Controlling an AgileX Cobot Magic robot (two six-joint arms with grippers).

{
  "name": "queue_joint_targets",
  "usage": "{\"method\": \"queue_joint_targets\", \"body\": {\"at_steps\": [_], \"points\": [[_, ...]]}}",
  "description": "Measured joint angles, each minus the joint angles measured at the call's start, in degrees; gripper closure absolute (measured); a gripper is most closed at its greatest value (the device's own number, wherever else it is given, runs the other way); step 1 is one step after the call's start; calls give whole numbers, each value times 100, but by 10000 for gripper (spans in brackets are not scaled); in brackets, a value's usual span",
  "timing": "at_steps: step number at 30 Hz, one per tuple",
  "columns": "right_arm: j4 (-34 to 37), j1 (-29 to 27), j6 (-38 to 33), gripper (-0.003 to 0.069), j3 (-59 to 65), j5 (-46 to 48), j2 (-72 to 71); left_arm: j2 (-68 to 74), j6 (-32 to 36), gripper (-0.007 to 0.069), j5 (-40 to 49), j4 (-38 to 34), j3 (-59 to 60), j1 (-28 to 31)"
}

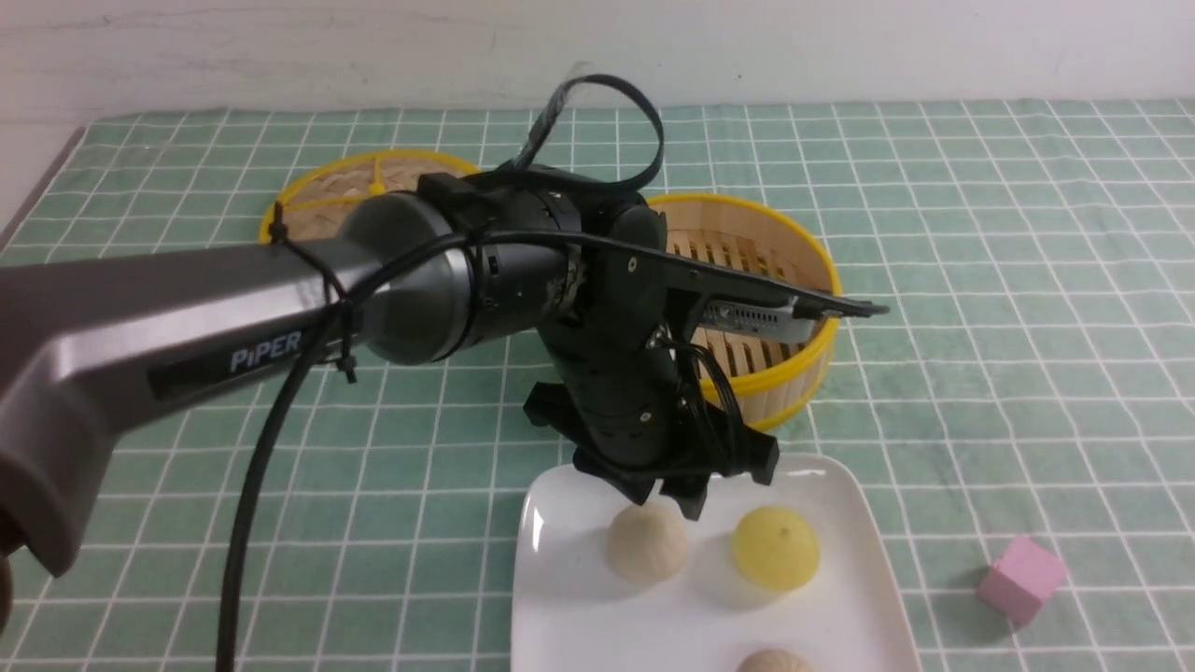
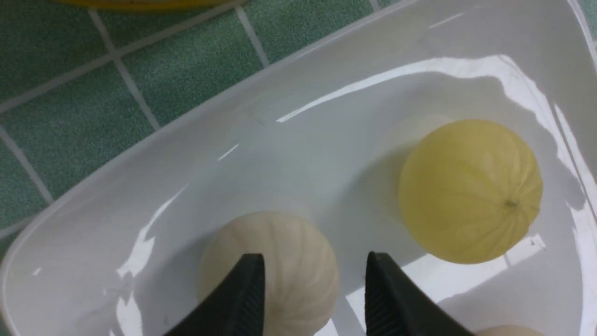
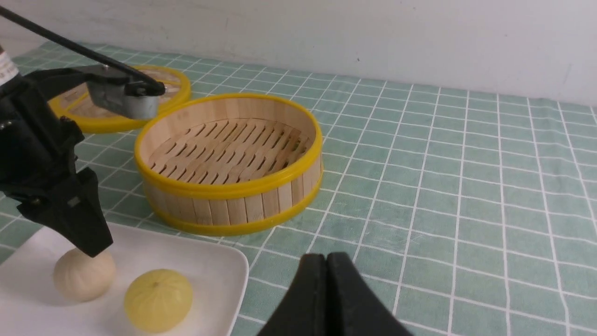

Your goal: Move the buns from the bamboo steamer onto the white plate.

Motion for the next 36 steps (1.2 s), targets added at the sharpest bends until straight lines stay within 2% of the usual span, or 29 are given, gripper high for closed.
{"method": "queue_joint_targets", "body": {"at_steps": [24,31,36], "points": [[20,-25,0,664,210,-148,-200,0,0,301,0,24,0,0],[-81,-545,-2,661,955,-399,-730,0,0,301,0,43,0,0],[-646,-916,-2,658,1568,-424,-979,0,0,301,25,61,-13,0]]}}
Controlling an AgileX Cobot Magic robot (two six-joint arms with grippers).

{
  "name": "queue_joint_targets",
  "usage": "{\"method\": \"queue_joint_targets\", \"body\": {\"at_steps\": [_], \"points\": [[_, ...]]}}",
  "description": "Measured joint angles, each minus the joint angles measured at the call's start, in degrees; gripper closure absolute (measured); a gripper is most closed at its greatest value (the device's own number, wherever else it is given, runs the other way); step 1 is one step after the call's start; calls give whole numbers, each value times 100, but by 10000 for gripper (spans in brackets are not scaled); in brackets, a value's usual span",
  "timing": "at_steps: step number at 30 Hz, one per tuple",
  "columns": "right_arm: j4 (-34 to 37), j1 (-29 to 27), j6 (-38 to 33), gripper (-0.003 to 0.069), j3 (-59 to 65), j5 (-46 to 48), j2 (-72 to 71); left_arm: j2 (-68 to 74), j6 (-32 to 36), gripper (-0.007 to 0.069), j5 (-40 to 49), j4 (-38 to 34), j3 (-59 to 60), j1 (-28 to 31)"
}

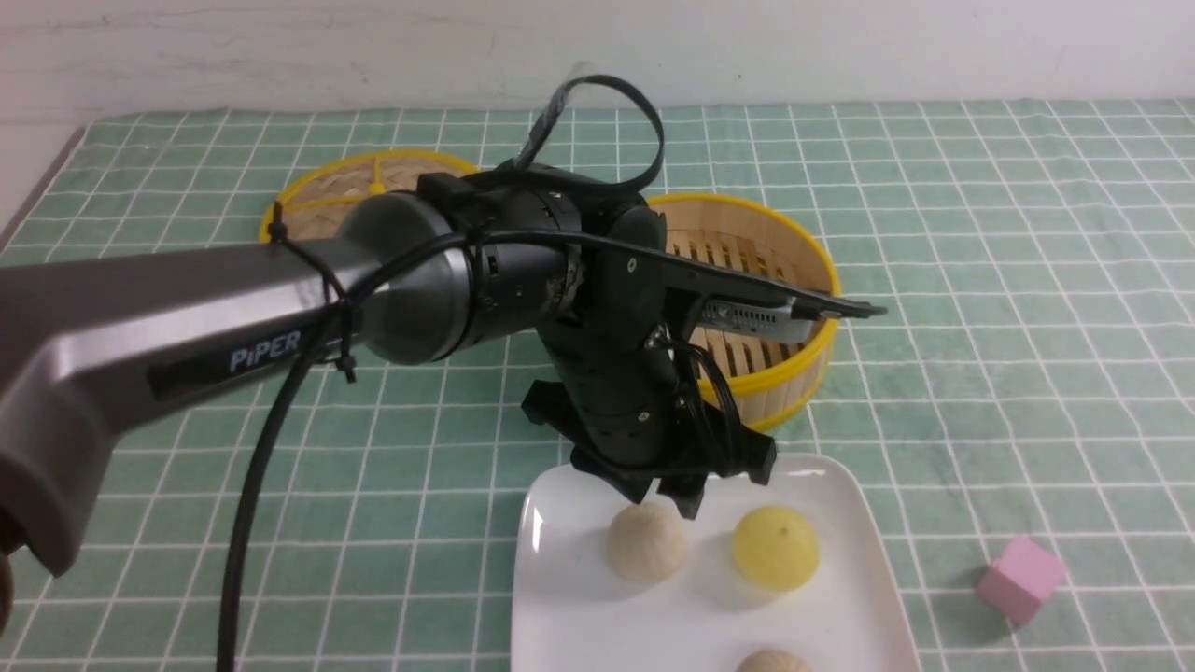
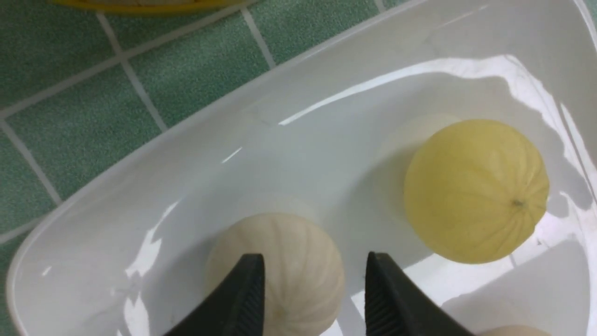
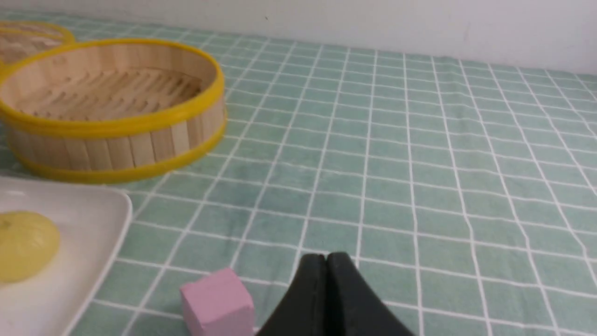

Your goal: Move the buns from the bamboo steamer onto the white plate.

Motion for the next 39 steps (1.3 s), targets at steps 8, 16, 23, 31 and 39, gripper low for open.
{"method": "queue_joint_targets", "body": {"at_steps": [8,16,23,31,39], "points": [[-102,-19,-5,654,459,-66,0,-48,0,361,319,71,-17,0],[-107,-19,-5,645,454,62,0,-651,-3,448,394,259,-17,0],[-107,-19,-5,639,450,80,0,-2018,-196,538,1002,1048,-17,0],[-107,-26,-5,627,450,87,0,-3418,-363,623,2112,2109,-28,0],[-107,-26,26,617,450,92,0,-4497,-420,623,2242,2319,598,0]]}}
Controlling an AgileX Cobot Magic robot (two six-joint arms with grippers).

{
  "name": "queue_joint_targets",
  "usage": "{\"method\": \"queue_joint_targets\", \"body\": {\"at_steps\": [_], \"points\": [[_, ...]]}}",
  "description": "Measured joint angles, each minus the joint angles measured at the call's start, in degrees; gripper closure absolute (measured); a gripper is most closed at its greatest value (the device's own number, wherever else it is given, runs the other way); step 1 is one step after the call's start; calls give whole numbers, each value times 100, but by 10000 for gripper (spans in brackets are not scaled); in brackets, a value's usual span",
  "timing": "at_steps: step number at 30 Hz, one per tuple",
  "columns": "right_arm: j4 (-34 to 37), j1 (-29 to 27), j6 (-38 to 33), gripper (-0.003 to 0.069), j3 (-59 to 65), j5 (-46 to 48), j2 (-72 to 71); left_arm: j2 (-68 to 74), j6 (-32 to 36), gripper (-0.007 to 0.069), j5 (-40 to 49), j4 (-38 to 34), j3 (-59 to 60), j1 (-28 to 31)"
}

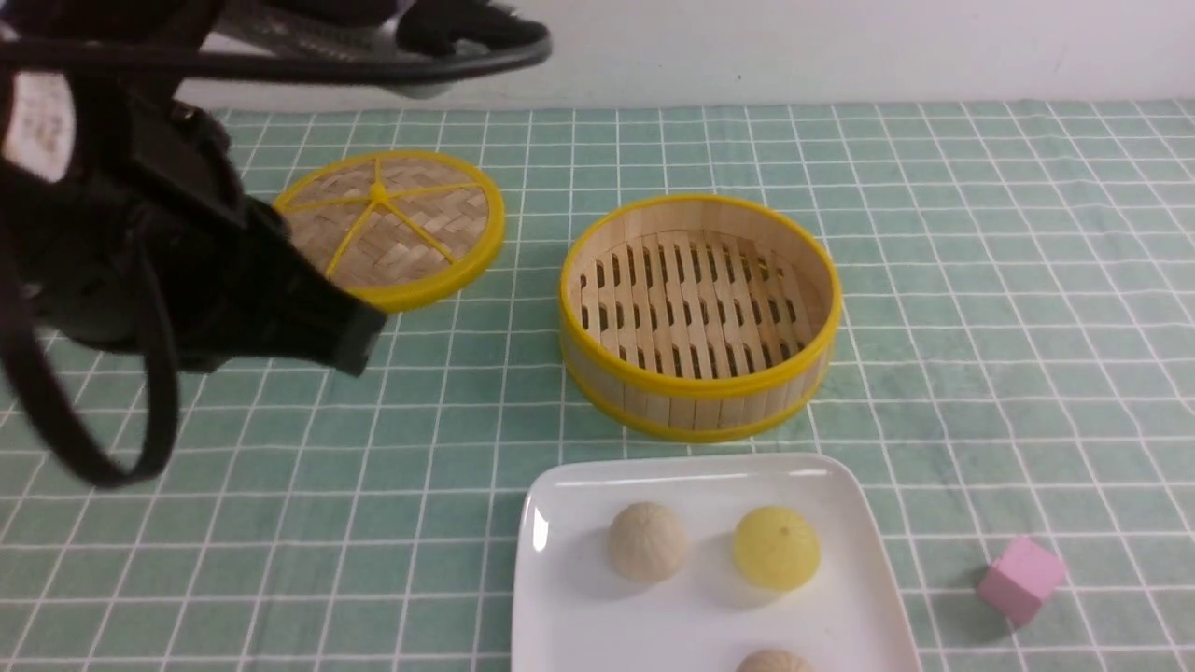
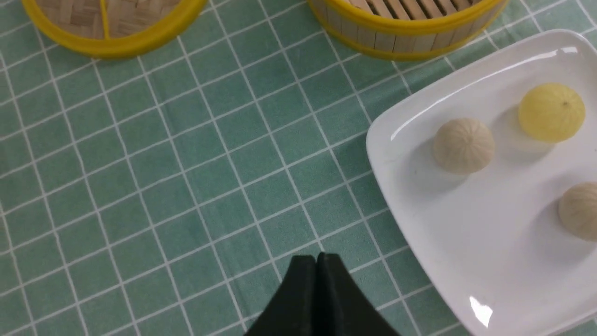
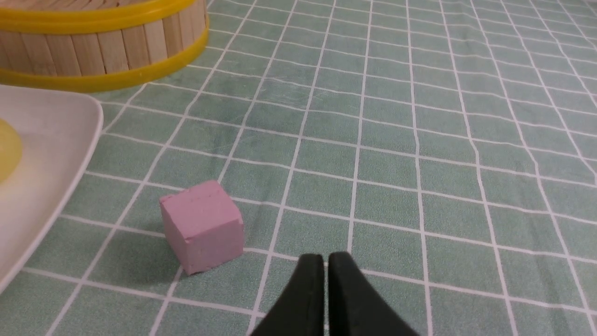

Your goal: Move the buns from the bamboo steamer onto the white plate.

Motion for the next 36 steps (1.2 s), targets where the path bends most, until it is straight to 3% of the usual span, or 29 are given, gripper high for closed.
{"method": "queue_joint_targets", "body": {"at_steps": [11,15,21,28,32,36], "points": [[42,-21,598,602,0,-60,0,-1792,-766,623,-433,12,1761,0],[42,-21,602,595,0,-60,0,-2599,-1356,623,-1240,86,2731,0],[42,-21,602,582,0,-54,0,-3664,-2363,620,-3866,506,4641,0],[42,-21,602,573,0,-54,0,-3710,-2973,613,-6445,811,5737,0],[42,-21,604,568,0,-54,0,-3704,-3009,613,-6871,843,6002,0],[42,-21,609,561,0,-54,0,-3704,-3013,610,-6633,844,6061,0]]}}
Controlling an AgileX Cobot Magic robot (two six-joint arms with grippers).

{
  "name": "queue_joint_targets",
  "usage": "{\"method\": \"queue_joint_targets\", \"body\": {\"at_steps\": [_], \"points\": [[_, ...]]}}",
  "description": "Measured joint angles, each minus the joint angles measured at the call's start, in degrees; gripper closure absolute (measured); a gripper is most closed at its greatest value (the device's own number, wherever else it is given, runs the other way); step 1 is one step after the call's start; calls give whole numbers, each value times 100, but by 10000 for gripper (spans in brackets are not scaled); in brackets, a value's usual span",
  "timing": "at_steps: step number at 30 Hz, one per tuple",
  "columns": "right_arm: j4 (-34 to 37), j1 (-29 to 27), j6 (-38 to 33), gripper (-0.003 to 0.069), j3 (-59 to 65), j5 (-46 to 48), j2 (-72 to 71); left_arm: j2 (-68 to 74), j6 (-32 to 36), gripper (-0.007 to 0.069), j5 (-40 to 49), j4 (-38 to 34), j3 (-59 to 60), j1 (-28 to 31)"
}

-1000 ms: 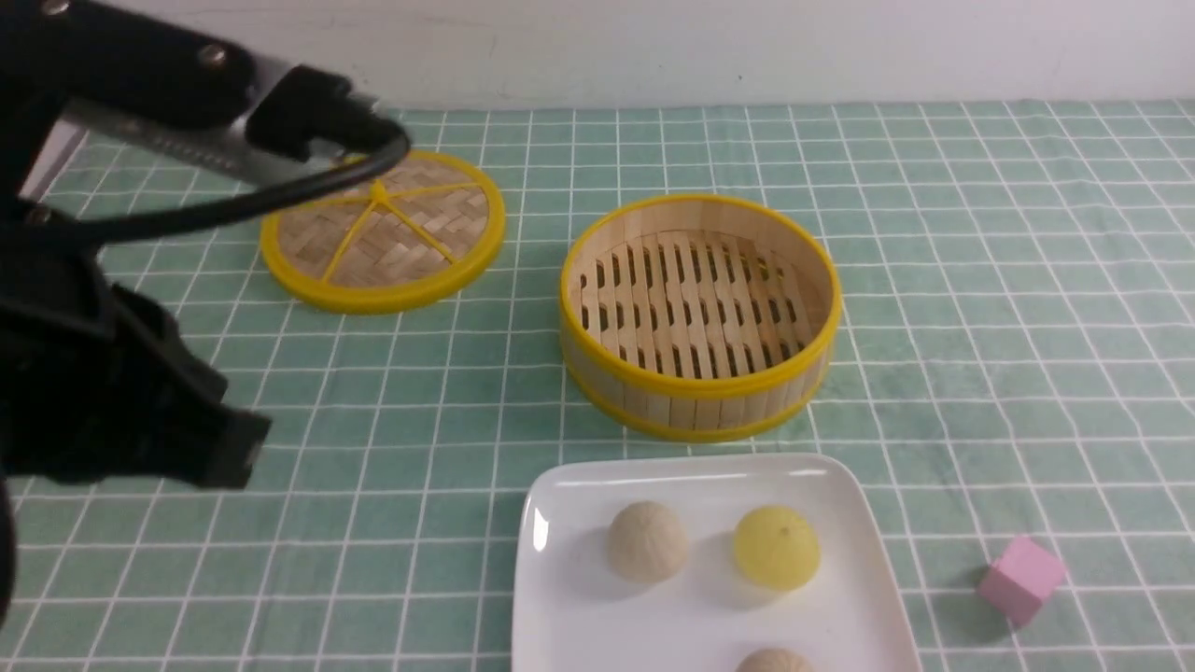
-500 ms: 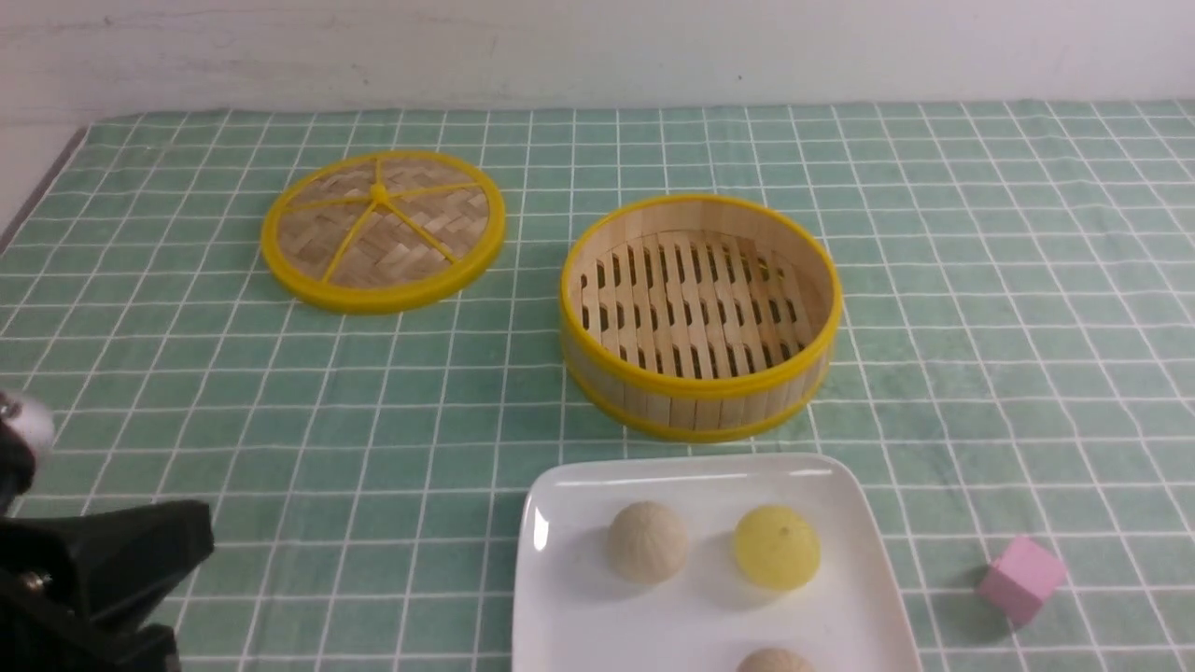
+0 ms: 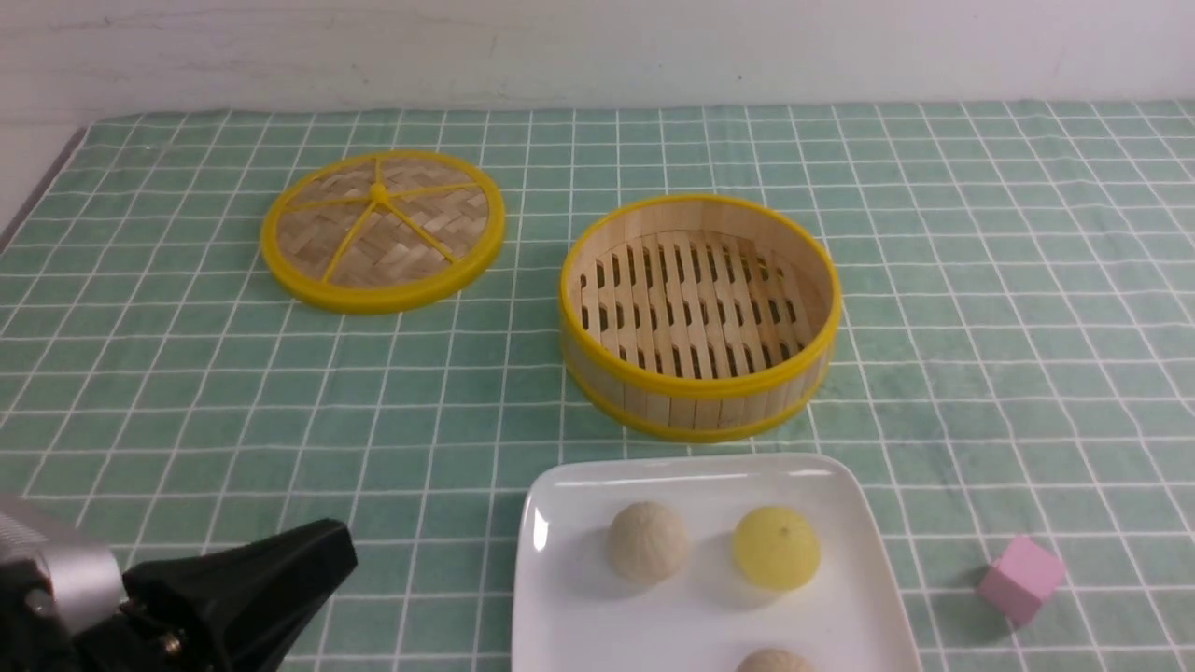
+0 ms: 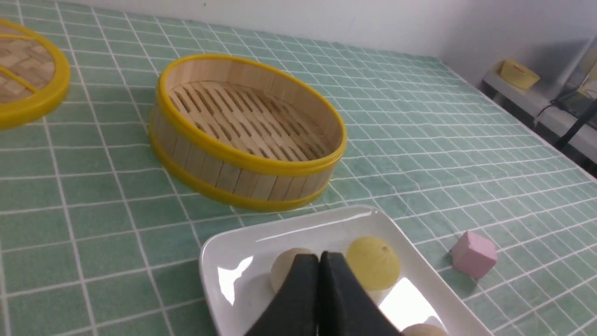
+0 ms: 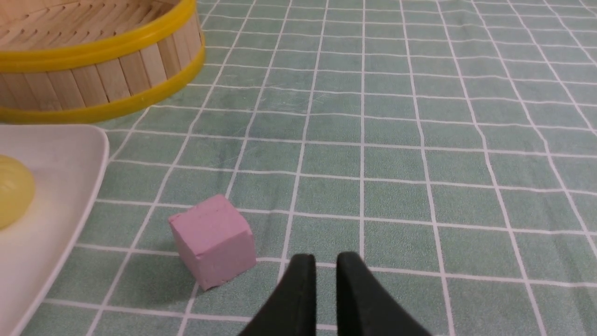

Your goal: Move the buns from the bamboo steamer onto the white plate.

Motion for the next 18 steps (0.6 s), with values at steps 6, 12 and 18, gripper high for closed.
{"method": "queue_joint_targets", "body": {"at_steps": [6,12,18], "points": [[0,0,7,552,0,0,0,17,0,601,254,5,0,0],[0,0,7,547,0,0,0,29,0,594,286,27,0,0],[0,0,7,540,0,0,0,-70,119,589,486,35,0,131]]}}
